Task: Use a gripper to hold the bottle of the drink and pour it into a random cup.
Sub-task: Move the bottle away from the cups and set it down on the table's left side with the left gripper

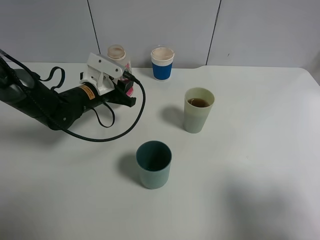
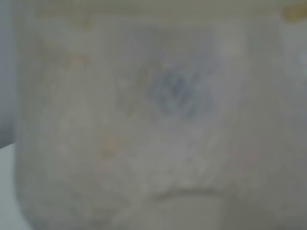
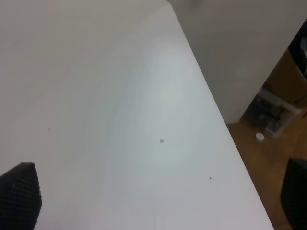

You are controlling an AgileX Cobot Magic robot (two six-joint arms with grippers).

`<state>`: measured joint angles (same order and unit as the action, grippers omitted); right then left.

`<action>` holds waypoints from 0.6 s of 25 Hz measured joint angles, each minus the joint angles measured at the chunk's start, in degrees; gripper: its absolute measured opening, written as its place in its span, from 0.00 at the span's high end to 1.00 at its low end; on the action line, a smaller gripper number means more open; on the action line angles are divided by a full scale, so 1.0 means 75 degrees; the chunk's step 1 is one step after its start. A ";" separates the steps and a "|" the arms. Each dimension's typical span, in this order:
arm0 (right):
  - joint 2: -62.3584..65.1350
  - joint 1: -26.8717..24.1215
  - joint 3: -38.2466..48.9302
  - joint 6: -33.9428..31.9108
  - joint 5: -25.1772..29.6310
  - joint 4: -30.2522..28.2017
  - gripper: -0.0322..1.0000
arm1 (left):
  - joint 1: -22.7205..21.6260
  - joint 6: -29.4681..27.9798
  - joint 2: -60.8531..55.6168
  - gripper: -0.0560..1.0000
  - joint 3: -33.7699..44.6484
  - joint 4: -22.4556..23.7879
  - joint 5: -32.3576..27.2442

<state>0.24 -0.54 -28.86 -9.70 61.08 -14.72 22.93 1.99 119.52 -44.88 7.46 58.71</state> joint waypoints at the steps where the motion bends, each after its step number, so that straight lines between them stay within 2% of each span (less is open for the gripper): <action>1: 0.0000 0.0000 0.0000 0.0000 0.0000 0.0000 0.00 | 0.0000 0.0000 0.0000 0.63 0.0000 0.0000 0.0000; 15: 0.0000 0.0000 0.0000 0.0000 0.0000 0.0000 0.00 | 0.0000 -0.0013 0.0613 0.63 -0.0007 -0.0002 0.0549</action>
<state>0.24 -0.54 -28.86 -9.70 61.08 -14.72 22.93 1.89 124.12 -44.94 7.45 62.82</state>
